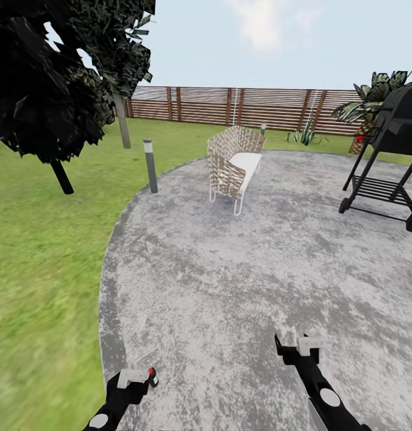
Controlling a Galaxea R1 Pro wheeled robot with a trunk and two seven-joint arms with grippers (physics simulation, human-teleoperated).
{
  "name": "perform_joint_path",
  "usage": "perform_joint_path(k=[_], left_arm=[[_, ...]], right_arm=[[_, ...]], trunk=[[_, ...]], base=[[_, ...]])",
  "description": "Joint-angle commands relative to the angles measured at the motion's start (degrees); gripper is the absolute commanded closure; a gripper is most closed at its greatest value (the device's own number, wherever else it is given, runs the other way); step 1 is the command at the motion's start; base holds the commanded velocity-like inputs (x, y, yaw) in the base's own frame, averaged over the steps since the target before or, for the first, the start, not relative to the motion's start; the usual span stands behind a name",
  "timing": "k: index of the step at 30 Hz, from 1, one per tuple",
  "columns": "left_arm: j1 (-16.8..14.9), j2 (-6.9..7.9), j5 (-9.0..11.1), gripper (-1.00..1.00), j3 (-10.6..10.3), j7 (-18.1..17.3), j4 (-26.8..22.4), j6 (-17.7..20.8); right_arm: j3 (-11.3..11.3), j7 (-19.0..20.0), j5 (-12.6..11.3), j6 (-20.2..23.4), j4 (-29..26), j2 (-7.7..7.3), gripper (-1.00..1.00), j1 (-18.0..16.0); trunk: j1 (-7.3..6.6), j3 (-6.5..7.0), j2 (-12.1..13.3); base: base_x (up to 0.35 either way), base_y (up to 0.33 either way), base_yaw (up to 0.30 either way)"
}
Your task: Pick up the pesticide atomizer in the garden and spray insectifuge to fully cover both potted plants in the garden.
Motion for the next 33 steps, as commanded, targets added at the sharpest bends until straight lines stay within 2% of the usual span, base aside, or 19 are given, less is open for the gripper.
perform_joint_path(k=[1,23,33], left_arm=[[0.0,0.05,-0.3,-1.0,0.0,0.0,0.0,-0.2],[0.0,0.02,-0.4,-1.0,-0.1,0.0,0.0,-0.6],[-0.1,0.27,-0.2,-1.0,0.2,0.1,-0.1,-0.9]], right_arm=[[0.0,-0.1,0.0,-0.2,0.0,0.0,-1.0,0.0],[0.0,-0.1,0.0,-0.2,0.0,0.0,-1.0,0.0],[0.0,-0.2,0.0,-0.2,0.0,0.0,-1.0,0.0]], trunk=[[0.22,-0.32,-0.4],[5.05,-6.13,-9.3],[7.24,-8.15,-13.3]], base=[[0.0,0.0,-0.06],[0.0,0.0,-0.131],[0.0,0.0,-0.032]])
